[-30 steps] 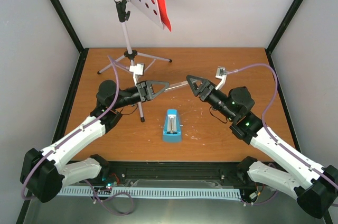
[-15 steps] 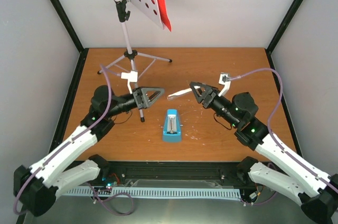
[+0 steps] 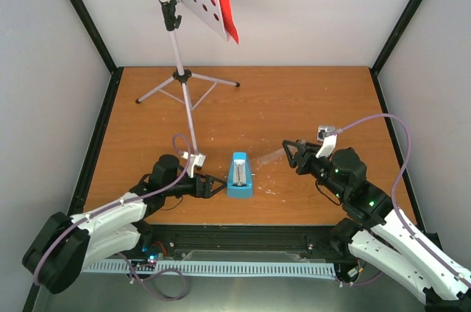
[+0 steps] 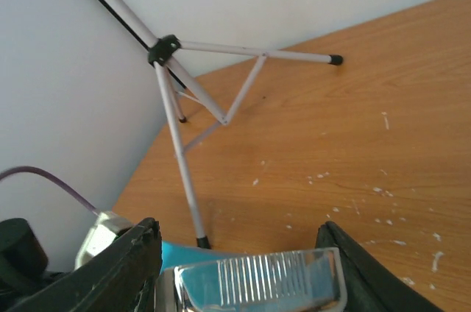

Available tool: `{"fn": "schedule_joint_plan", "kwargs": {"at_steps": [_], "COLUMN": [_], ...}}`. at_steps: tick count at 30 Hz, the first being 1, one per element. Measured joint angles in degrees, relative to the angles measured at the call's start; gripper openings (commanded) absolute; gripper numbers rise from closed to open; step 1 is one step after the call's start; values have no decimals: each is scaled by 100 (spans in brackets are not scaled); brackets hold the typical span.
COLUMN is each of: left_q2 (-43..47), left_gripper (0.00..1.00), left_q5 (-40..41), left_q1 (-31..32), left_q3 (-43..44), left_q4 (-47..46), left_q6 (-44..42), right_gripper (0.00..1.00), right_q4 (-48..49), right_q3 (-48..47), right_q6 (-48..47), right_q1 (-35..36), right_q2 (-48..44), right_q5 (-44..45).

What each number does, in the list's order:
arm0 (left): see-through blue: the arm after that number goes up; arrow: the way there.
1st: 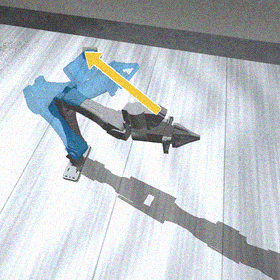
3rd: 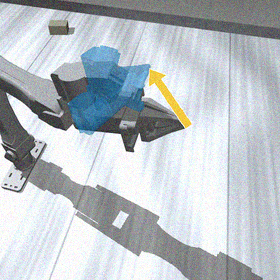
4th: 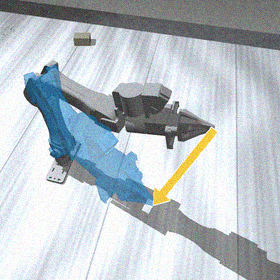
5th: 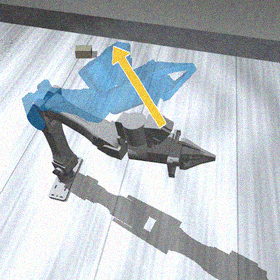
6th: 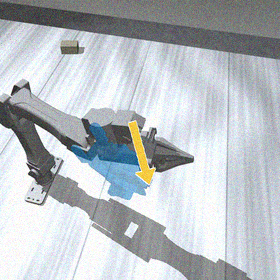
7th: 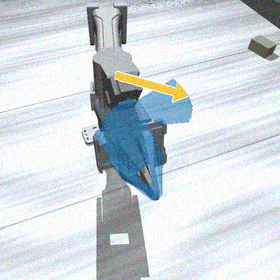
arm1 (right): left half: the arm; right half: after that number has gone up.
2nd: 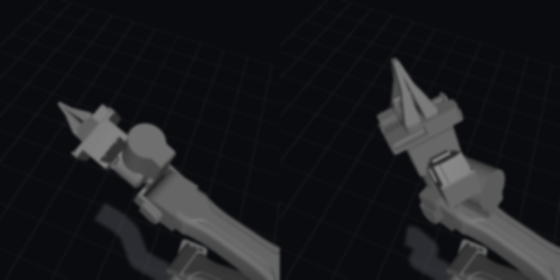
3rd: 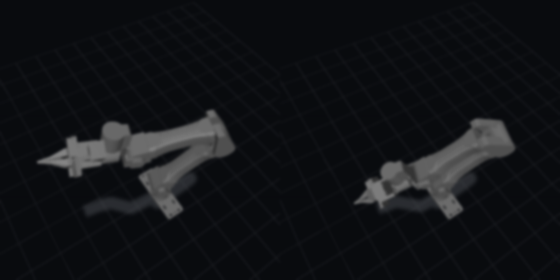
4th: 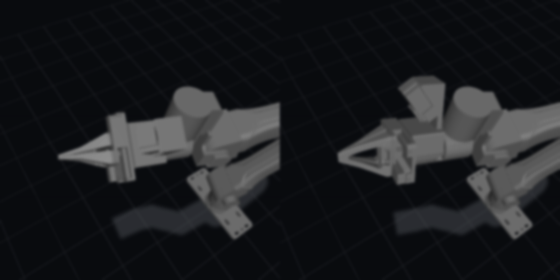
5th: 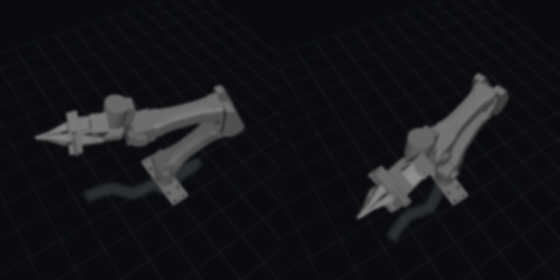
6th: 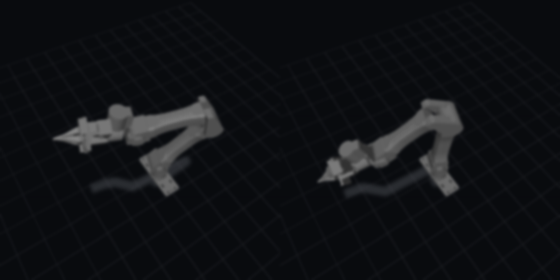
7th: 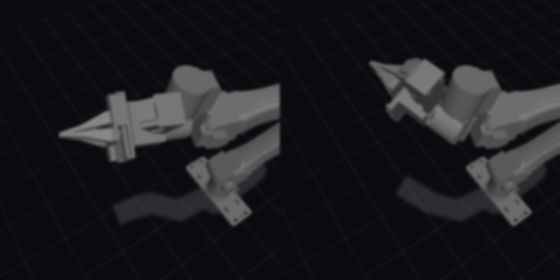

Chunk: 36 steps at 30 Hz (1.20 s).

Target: Pack up the instrument practice props

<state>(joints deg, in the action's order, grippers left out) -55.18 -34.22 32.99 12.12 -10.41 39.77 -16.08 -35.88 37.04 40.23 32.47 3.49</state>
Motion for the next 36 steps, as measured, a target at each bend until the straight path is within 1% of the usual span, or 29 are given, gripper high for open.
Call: {"fn": "schedule_joint_plan", "kwargs": {"at_steps": [6, 10, 15, 19, 23, 26, 31, 36], "left_q2": [-614, -1075, -1425, -1941, -2664, -3010, -2846, -1644], "left_gripper": [94, 94, 94, 93, 93, 93, 96, 99], "left_q5": [-535, -791, -1036, -1165, -1263, -1296, -1049, -411], "left_q1": [2, 2, 72, 439, 1001, 1191, 1204, 1088], "left_q3": [-39, -39, -39, 22, 363, 599, 621, 540], "left_q4": [-1069, -1464, -1961, -2380, -2699, -2953, -3060, -2544], "left_q6": [-448, -623, -715, -730, -728, -713, -647, -431], "right_gripper": [46, 46, 46, 45, 45, 45, 44, 44], "right_q4": [-131, -205, -223, -238, -223, -221, -319, -505], "right_q3": [260, 264, 264, 267, 321, 433, 693, 929], "right_q6": [-17, -118, -197, -212, -328, -501, -894, -1187], "right_q1": [0, 0, 0, 0, 0, 0, 0, 4], "right_q2": [-42, -116, -247, -249, -295, -354, -516, -658], "right_q5": [251, 498, 721, 785, 776, 713, 695, 595]}}
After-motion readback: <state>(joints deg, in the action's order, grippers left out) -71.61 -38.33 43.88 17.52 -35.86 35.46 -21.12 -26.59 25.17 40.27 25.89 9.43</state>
